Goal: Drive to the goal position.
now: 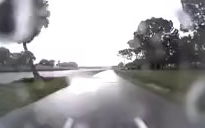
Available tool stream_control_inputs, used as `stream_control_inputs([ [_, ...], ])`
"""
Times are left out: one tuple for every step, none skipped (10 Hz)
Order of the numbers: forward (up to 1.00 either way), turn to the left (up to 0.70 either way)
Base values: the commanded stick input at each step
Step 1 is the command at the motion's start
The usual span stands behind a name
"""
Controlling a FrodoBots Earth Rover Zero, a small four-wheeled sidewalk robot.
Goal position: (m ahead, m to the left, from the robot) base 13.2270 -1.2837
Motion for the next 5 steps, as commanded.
stream_control_inputs([
  [1.0,0.0],
  [1.0,0.0],
  [1.0,0.0],
  [1.0,0.0],
  [1.0,0.0],
])
